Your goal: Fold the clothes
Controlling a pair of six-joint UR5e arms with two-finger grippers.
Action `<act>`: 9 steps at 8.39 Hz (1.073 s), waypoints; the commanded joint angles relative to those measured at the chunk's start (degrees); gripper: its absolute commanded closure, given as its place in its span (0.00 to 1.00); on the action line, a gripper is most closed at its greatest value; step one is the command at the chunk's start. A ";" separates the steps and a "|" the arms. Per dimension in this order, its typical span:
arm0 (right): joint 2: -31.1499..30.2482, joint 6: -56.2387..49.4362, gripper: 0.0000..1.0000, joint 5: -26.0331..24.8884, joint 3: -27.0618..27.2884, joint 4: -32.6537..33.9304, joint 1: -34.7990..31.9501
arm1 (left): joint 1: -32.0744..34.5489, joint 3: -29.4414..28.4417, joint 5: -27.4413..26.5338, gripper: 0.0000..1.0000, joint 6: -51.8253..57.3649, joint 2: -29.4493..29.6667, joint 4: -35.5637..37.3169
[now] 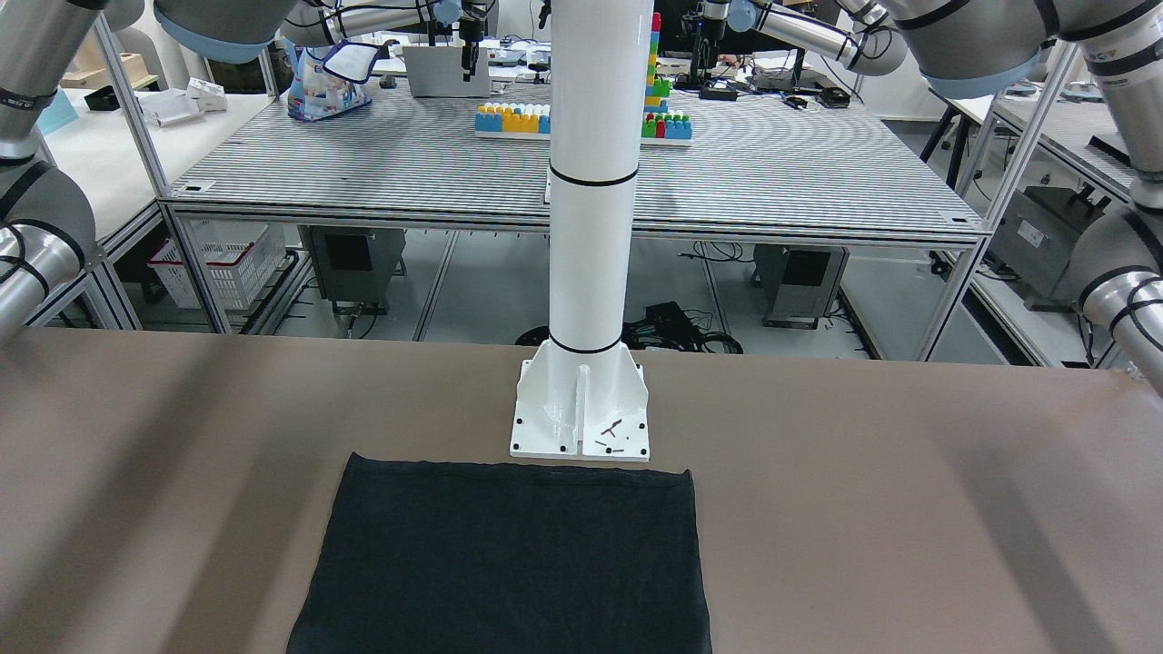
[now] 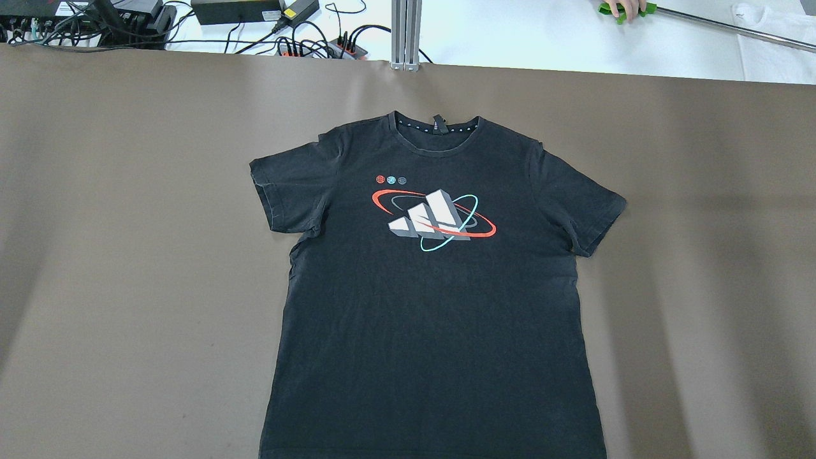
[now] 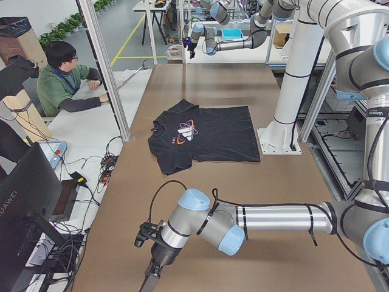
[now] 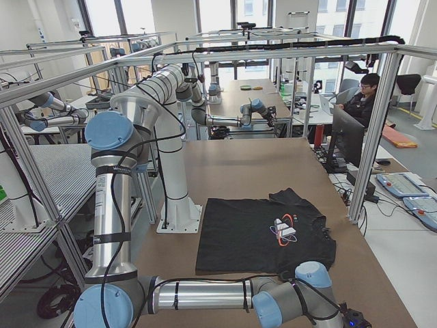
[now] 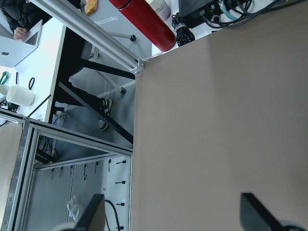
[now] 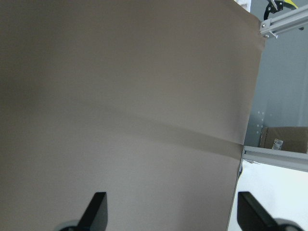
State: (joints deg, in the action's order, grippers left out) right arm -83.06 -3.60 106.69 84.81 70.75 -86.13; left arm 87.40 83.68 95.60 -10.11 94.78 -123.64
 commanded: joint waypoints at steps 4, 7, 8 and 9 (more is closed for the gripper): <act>0.09 0.09 0.05 0.18 0.09 0.00 0.00 | -0.22 -0.44 -1.02 0.00 -0.09 0.49 0.07; 0.09 -0.35 0.05 0.71 0.09 0.09 0.00 | 0.05 0.25 -0.77 0.00 0.70 -0.91 -0.81; 0.18 -0.35 0.05 0.88 0.36 0.09 0.00 | -0.13 0.43 -0.51 0.00 0.70 -0.91 -0.72; 0.27 -0.26 0.05 0.89 0.79 0.09 0.08 | -0.13 0.34 -0.07 0.00 0.70 -0.74 -0.72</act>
State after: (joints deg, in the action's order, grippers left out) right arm -82.94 -3.88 107.37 85.03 70.83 -86.13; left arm 87.36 83.93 94.88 -9.50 94.08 -124.34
